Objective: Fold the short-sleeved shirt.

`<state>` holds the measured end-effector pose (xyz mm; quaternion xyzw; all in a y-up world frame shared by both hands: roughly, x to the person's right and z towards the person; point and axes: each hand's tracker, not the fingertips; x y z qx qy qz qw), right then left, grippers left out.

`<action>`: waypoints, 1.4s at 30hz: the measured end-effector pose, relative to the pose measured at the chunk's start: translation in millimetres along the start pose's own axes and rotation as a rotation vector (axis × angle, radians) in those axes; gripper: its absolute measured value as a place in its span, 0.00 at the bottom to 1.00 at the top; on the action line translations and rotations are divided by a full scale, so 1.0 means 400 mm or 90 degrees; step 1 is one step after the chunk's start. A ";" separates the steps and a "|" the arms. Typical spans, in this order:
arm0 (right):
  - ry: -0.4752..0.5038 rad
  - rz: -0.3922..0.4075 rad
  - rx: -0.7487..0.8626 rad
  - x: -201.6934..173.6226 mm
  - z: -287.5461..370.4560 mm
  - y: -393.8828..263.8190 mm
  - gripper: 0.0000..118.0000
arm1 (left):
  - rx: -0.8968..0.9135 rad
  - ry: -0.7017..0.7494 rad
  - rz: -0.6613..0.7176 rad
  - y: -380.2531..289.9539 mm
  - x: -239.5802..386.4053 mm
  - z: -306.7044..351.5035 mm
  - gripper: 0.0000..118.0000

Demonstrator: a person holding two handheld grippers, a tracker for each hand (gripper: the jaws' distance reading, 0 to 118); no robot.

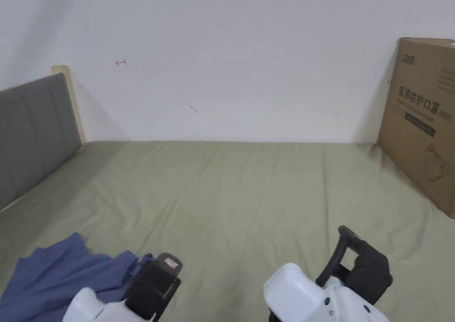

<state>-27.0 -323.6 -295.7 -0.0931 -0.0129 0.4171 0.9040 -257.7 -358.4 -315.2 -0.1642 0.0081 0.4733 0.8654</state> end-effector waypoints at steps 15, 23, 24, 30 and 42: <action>-0.073 -0.593 0.030 0.190 0.014 -0.107 1.00 | 0.087 0.006 -0.648 -0.063 0.210 0.060 1.00; -0.079 -0.522 0.056 0.188 0.027 -0.068 1.00 | 0.105 0.007 -0.592 -0.018 0.213 0.074 1.00; -0.080 -0.515 0.050 0.185 0.027 -0.066 1.00 | 0.108 0.005 -0.595 -0.017 0.212 0.080 1.00; -0.089 -0.501 0.041 0.176 0.029 -0.054 0.19 | 0.142 0.025 -0.605 -0.021 0.210 0.090 0.03; -0.016 -0.526 0.031 0.164 0.003 -0.019 0.00 | 0.151 0.062 -0.617 0.026 0.205 0.118 0.00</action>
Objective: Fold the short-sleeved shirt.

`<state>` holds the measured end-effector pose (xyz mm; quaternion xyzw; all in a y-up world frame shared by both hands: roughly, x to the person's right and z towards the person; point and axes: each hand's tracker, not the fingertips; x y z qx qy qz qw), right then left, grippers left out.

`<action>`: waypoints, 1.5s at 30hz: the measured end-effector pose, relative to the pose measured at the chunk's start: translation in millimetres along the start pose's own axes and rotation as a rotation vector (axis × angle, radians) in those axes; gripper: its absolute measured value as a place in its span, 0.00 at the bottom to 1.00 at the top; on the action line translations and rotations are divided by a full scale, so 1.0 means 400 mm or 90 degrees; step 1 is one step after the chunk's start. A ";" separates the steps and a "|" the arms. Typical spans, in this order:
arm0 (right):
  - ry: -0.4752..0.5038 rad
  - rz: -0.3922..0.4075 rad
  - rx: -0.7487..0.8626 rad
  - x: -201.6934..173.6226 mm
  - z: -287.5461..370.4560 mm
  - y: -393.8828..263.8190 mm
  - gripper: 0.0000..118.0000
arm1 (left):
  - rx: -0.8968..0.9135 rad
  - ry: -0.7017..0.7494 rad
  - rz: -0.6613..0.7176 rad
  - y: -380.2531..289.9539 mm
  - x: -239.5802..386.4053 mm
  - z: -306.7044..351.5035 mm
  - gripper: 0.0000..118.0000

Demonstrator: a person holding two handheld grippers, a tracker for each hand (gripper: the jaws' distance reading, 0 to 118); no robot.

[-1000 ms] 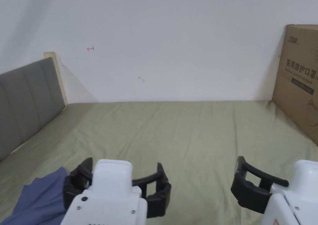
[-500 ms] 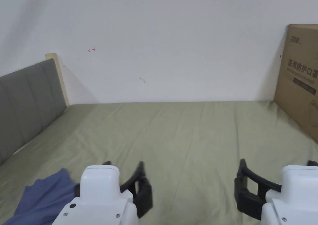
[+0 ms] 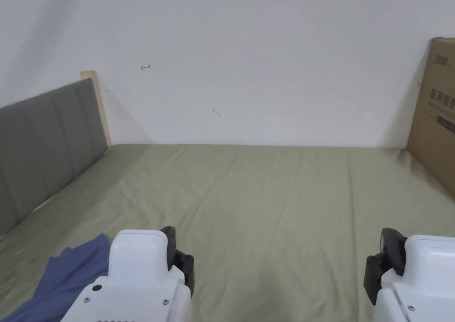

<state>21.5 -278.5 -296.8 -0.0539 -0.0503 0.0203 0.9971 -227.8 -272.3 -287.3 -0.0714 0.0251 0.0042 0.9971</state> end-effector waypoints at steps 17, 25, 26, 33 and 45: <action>0.379 0.035 -0.028 -0.412 0.000 0.015 0.00 | -0.049 0.231 0.008 -0.015 -0.297 0.117 0.00; 0.396 0.053 -0.050 -0.445 -0.006 -0.008 0.00 | -0.139 0.233 0.046 -0.063 -0.358 0.031 0.00; 0.394 0.054 -0.055 -0.444 -0.010 -0.012 0.00 | -0.157 0.221 0.058 -0.079 -0.374 -0.003 0.00; 0.380 0.059 -0.109 -0.443 -0.043 -0.058 0.00 | -0.396 0.189 0.193 -0.269 -0.512 -0.309 0.00; 0.363 0.017 -0.222 -0.438 -0.152 -0.127 0.00 | -0.558 0.145 0.224 -0.401 -0.564 -0.545 0.99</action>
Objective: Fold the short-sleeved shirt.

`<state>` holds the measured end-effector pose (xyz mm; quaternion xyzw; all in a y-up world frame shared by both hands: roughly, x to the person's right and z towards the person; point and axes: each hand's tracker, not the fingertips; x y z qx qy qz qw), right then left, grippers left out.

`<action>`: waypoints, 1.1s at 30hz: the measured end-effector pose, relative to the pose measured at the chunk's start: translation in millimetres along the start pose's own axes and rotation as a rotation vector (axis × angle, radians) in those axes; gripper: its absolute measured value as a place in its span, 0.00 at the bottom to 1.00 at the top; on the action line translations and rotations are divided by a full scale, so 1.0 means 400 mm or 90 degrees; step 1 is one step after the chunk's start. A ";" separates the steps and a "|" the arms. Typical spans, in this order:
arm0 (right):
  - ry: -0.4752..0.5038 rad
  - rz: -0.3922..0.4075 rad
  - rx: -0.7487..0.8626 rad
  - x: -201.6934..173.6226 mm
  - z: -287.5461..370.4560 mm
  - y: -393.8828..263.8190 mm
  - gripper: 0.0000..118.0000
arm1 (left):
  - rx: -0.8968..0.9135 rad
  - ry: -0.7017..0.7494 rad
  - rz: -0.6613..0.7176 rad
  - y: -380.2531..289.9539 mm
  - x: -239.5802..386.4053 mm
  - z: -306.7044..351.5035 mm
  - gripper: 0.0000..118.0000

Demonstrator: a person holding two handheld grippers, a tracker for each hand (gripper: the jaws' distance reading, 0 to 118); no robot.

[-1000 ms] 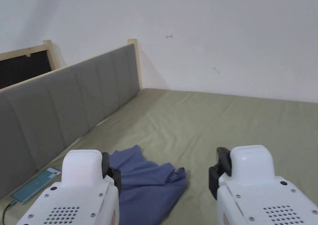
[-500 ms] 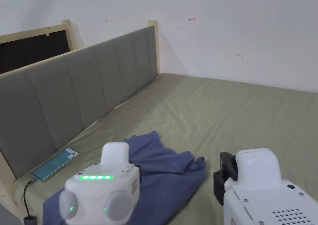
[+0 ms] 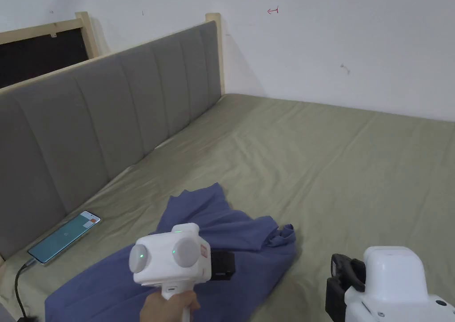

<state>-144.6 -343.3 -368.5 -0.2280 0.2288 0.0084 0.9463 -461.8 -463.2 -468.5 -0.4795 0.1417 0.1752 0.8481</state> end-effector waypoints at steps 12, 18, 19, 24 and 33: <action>-0.009 -0.015 -0.057 0.048 -0.030 -0.040 0.00 | -0.035 0.068 -0.033 -0.041 0.094 -0.025 0.47; -0.017 -0.021 -0.072 0.056 -0.023 -0.050 0.00 | -0.028 0.061 0.023 -0.034 0.034 -0.023 0.04; -0.018 -0.024 -0.074 0.060 -0.021 -0.050 0.00 | -0.032 0.053 0.036 -0.030 0.028 -0.013 0.04; -0.029 -0.037 -0.069 0.088 0.001 -0.042 0.00 | -0.041 0.000 0.111 -0.007 -0.016 0.037 0.03; -0.070 -0.096 -0.035 0.178 0.054 -0.019 0.00 | 0.034 -0.105 0.156 0.032 -0.054 0.180 0.03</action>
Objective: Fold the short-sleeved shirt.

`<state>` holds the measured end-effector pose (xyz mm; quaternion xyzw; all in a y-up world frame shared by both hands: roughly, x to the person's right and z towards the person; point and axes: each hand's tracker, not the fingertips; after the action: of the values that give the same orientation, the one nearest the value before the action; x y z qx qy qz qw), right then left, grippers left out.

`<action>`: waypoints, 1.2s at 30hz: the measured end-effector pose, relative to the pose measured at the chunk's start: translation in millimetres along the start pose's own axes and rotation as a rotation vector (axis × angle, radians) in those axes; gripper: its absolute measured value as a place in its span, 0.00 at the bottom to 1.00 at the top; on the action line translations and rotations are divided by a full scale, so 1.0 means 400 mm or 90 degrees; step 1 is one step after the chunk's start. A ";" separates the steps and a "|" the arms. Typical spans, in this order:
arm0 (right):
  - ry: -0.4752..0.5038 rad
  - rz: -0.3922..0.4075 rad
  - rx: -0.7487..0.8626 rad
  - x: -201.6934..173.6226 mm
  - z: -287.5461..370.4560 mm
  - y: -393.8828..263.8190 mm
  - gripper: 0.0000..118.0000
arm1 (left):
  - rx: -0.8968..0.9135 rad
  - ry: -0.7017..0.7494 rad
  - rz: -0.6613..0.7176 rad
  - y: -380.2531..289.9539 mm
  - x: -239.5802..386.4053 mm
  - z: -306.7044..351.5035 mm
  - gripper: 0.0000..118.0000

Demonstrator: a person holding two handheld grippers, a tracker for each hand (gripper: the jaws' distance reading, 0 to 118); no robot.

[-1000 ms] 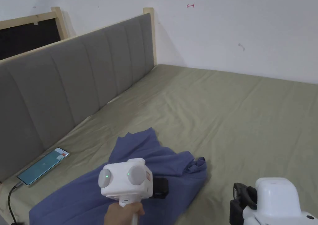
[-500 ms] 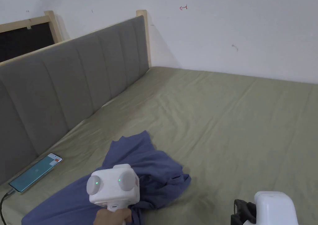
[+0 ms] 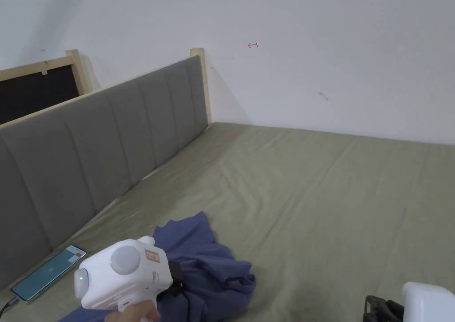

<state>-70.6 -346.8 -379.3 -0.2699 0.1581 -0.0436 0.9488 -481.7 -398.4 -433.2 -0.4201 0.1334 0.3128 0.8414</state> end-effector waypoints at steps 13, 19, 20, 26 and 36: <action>-0.079 -0.087 0.071 0.148 0.123 0.049 0.00 | 0.059 -0.208 -0.206 -0.018 0.472 0.229 0.03; -0.166 -0.120 0.139 0.262 0.241 0.081 0.00 | 0.025 -0.328 -0.355 -0.142 0.786 0.237 0.03; -0.181 -0.129 0.150 0.285 0.265 0.084 0.00 | 0.014 -0.349 -0.391 -0.179 0.834 0.235 0.03; -0.257 -0.180 0.170 0.406 0.365 0.059 0.00 | -0.156 -0.346 -0.441 -0.450 0.951 0.034 0.03; -0.320 -0.227 0.132 0.519 0.416 -0.007 0.00 | -0.342 -0.228 -0.423 -0.724 0.794 -0.265 0.06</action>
<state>179.8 -301.3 -301.3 -0.1978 -0.1358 -0.1568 0.9580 -48.8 -481.2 -472.2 -0.5827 -0.2418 0.1174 0.7669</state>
